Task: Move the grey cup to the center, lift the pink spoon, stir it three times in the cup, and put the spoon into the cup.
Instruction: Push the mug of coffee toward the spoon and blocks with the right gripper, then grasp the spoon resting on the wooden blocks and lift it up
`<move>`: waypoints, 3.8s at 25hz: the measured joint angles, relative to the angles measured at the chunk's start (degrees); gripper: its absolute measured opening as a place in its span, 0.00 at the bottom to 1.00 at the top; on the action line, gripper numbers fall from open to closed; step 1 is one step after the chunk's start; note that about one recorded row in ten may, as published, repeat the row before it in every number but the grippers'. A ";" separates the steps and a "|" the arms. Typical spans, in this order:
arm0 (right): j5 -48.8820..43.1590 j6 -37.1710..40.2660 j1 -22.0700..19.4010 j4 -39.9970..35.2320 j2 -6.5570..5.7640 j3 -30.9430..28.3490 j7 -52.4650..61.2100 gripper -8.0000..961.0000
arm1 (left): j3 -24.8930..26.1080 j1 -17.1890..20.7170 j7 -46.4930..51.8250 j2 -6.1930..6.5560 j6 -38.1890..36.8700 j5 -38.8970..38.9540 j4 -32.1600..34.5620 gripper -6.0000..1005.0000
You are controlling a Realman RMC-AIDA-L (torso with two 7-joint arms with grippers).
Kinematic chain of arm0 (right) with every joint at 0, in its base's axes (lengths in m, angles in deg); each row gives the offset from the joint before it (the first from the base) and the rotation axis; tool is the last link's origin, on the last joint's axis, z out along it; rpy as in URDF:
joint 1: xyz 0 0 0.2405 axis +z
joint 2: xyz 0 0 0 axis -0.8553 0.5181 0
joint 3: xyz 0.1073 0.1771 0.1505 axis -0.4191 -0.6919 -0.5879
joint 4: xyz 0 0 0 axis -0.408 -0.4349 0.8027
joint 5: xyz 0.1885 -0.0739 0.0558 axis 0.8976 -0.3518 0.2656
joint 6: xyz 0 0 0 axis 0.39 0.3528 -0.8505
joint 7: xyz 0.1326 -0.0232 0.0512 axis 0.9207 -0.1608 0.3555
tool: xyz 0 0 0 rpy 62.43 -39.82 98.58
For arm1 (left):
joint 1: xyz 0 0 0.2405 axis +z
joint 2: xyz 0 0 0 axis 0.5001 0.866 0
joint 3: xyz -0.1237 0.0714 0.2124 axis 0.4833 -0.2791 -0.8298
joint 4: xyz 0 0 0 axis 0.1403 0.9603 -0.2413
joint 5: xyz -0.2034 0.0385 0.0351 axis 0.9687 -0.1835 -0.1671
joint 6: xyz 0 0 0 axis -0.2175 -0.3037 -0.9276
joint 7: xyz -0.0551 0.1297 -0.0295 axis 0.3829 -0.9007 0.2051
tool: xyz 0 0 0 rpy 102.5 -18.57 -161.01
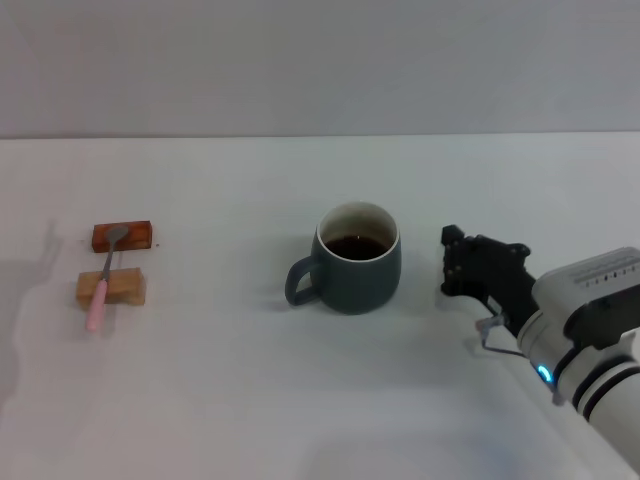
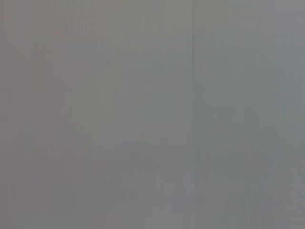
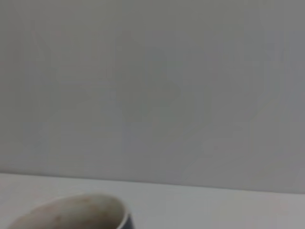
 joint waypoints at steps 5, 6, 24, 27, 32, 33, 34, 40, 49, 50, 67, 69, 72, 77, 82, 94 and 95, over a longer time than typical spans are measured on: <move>0.02 -0.41 0.88 -0.32 -0.06 -1.13 0.02 0.01 | -0.12 0.01 0.62 0.00 -0.01 0.00 0.01 0.78; 0.02 -0.83 1.27 -0.36 -0.08 -1.19 0.02 0.01 | -0.10 0.01 0.63 0.02 -0.01 0.00 0.01 0.78; -0.69 -6.63 4.93 1.25 -0.01 -0.53 0.05 0.01 | 0.77 -0.31 0.68 0.26 0.01 0.09 -0.03 0.78; -1.34 -7.28 5.00 1.72 -0.01 -0.50 0.04 0.01 | 0.77 -0.41 0.68 0.26 0.03 0.09 -0.03 0.77; -1.91 -8.01 5.09 2.36 -0.01 -0.50 0.04 0.01 | 0.77 -0.43 0.68 0.26 0.04 0.09 -0.09 0.77; -2.30 -8.32 5.14 2.57 -0.01 -0.52 0.05 0.01 | 0.77 -0.43 0.68 0.26 0.04 0.08 -0.15 0.77; -2.71 -8.67 5.23 2.81 0.00 -0.53 0.05 0.01 | 0.77 -0.43 0.68 0.26 0.04 0.08 -0.15 0.77; -4.60 -10.04 5.83 4.27 0.00 -0.55 0.05 0.01 | 0.77 -0.26 0.68 0.26 0.03 0.09 -0.37 0.77; -8.74 -10.06 5.63 5.74 0.06 -0.64 0.03 0.01 | 0.52 0.18 0.72 0.19 -0.69 0.08 -0.15 0.76; -8.88 -9.33 5.17 5.73 0.07 -0.77 -0.01 0.01 | 0.50 0.33 0.92 0.19 -0.82 0.08 -0.14 0.76; -8.33 14.83 -5.98 -4.05 -0.27 -8.58 -0.42 0.01 | -11.21 6.94 5.10 0.43 -6.29 0.10 -0.97 0.76; -8.32 15.12 -6.36 -4.92 -0.30 -10.63 -0.43 0.01 | -14.18 7.95 5.11 0.37 -6.29 0.07 -1.51 0.76; -8.32 15.09 -6.64 -6.17 -0.36 -12.56 -0.44 0.01 | -17.80 9.89 5.12 0.10 -5.84 0.08 -3.08 0.75; -8.32 14.85 -6.98 -7.84 -0.40 -14.99 -0.46 0.01 | -22.11 12.92 4.71 0.23 -4.02 0.09 -6.59 0.75; -8.27 15.53 -7.92 -8.87 -0.43 -17.19 -0.48 0.01 | -23.08 13.84 4.65 0.13 -1.86 0.10 -7.39 0.75; -8.23 20.10 -11.44 -10.71 -0.45 -23.97 -0.49 0.01 | -26.86 12.11 4.50 -0.01 1.39 0.82 -6.86 0.74; -8.23 19.92 -11.44 -10.74 -0.45 -24.01 -0.49 0.01 | -26.90 11.97 4.49 0.00 1.80 0.82 -6.85 0.74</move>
